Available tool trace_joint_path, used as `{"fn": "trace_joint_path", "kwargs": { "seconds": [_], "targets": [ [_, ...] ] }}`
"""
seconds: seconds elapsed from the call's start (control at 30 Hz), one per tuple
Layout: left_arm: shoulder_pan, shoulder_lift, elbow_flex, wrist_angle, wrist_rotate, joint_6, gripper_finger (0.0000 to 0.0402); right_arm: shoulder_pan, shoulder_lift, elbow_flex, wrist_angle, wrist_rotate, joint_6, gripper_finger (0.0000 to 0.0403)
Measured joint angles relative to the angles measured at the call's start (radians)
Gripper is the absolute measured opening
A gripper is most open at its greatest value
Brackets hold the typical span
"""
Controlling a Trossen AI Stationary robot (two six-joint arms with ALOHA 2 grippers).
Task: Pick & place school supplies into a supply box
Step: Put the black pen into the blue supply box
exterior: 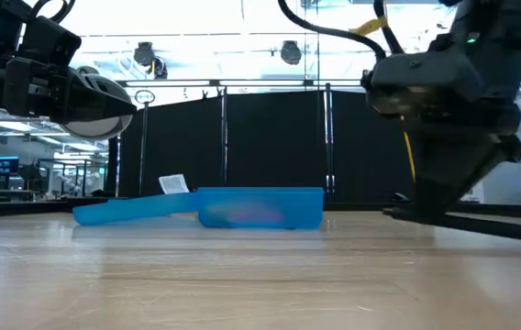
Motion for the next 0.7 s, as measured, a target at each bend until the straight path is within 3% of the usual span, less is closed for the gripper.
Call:
{"fn": "trace_joint_path", "kwargs": {
  "seconds": [0.3,0.57,0.7],
  "targets": [
    [0.0,0.0,0.0,0.0,0.0,0.0,0.0021,-0.008,-0.004,0.002,0.145,0.006,-0.06,0.0017],
    [0.0,0.0,0.0,0.0,0.0,0.0,0.0021,-0.058,-0.023,0.004,0.459,0.012,-0.201,0.0017],
    [0.0,0.0,0.0,0.002,0.0,0.0,0.0021,-0.112,-0.062,0.004,0.622,0.07,-0.292,0.0017]
  ]
}}
